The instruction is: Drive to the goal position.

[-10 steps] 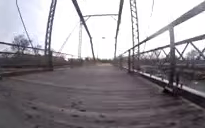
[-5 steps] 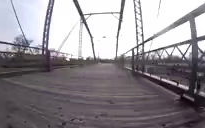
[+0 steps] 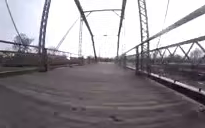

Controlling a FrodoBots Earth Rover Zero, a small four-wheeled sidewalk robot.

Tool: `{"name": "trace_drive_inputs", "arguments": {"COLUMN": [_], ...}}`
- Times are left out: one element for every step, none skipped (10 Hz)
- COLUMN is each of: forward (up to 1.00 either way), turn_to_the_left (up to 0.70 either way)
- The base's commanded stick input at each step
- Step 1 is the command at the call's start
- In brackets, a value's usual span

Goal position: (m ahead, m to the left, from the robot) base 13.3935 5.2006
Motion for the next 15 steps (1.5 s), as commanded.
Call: {"name": "trace_drive_inputs", "arguments": {"forward": [1.0, 1.0, 1.0, 1.0, 1.0, 1.0, 1.0, 1.0, 1.0, 1.0, 1.0, 1.0, 1.0, 1.0, 1.0], "turn_to_the_left": [0.0, 0.0, 0.0, 0.0, 0.0, 0.0, 0.0, 0.0, 0.0, 0.0, 0.0, 0.0, 0.0, 0.0, 0.0]}}
